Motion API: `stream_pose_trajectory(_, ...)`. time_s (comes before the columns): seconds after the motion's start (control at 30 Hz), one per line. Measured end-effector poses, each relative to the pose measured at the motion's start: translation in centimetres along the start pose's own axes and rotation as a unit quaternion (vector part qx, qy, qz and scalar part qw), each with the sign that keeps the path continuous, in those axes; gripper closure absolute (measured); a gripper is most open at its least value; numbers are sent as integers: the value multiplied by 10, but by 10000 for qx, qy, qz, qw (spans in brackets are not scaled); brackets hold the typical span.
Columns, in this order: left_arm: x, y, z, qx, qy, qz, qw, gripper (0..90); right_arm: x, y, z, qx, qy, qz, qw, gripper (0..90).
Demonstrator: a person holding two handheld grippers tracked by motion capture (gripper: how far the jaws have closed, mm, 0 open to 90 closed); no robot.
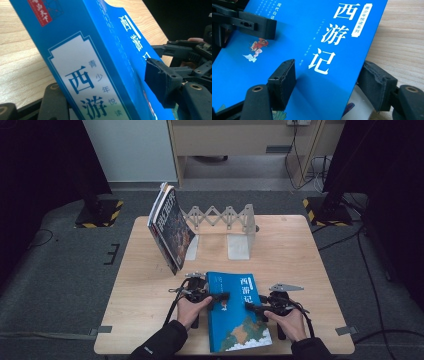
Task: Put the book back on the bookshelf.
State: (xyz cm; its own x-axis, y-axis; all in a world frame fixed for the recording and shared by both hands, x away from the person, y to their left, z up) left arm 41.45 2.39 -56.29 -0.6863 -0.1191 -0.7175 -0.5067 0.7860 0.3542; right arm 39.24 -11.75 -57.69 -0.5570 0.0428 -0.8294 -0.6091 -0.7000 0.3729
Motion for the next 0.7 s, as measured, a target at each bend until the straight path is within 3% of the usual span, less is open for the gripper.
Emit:
stream_pose_trajectory(0.23, -8, 3, -5, 64, 126, -166, 9998, 437, -1, -1, 0, -15, -15, -10, 10000, 312)
stream_pose_trajectory(0.7, -17, 3, -17, 138, -212, -371, 9990, 432, -6, -1, 1, 3, 39, -30, 10000, 313)
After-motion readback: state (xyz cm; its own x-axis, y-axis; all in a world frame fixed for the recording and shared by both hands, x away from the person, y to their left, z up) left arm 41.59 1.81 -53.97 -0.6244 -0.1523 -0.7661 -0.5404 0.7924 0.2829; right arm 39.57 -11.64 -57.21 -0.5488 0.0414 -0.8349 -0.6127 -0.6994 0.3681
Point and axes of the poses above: each handheld gripper's, and its own axes: y roughly backward along the jaws, x roughly out of its underside, z roughly to its left, the point moved 10 cm from there along -y, roughly forward along the jaws, and after that the axes turned 14 degrees about -z, right-handed, at the moved point
